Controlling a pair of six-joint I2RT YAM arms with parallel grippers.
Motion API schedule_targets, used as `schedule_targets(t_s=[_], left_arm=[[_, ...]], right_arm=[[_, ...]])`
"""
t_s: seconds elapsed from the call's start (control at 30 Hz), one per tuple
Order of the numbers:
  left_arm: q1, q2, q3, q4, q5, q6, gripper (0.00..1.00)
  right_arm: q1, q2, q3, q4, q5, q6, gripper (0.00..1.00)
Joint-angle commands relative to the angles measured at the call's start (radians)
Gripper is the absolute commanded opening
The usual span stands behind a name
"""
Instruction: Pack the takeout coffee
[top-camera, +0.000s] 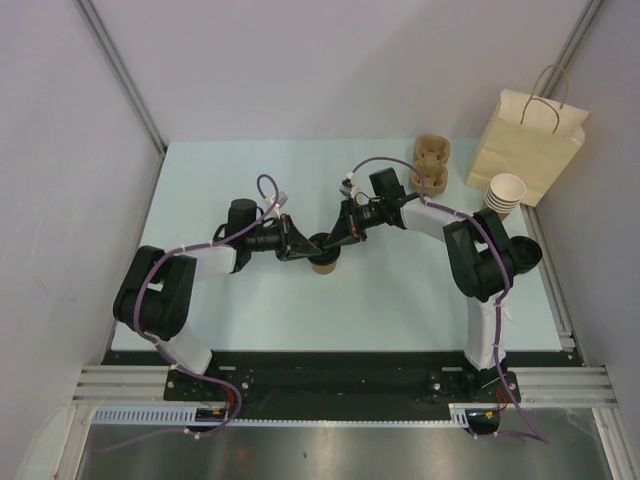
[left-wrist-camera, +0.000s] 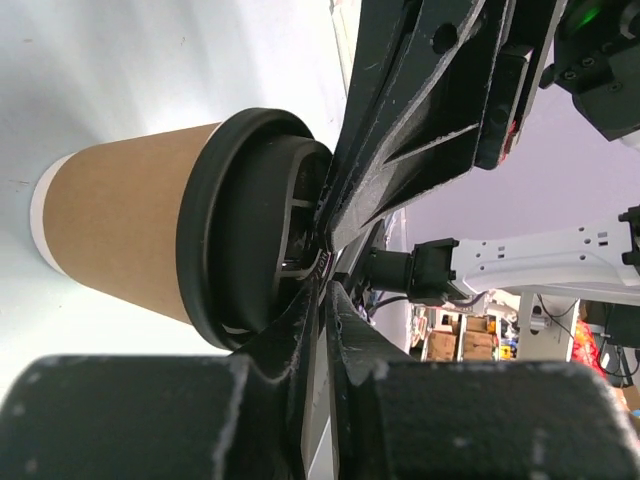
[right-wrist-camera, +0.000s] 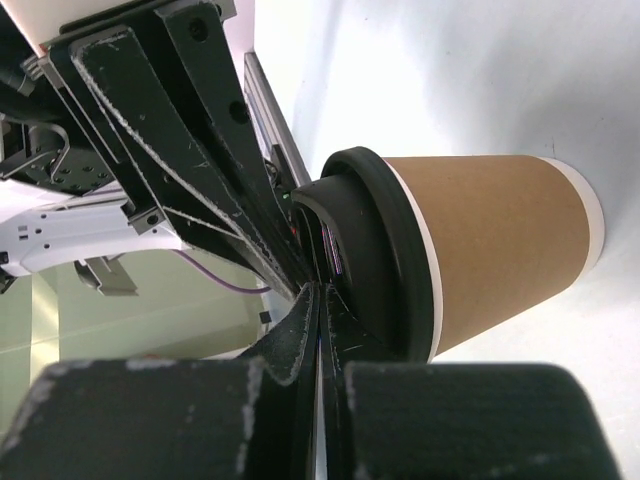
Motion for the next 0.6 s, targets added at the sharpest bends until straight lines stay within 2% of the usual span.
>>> schedule_targets(t_s=[0.0, 0.57], left_arm=[[0.016, 0.025, 0.013, -0.031, -0.021, 0.043, 0.11], [0.025, 0.074, 0.042, -0.134, -0.081, 0.120, 0.09]], right_arm=[[-0.011, 0.043, 0.005, -0.043, 0.021, -0.056, 0.00], [-0.027, 0.122, 0.005, -0.134, 0.081, -0.163, 0.00]])
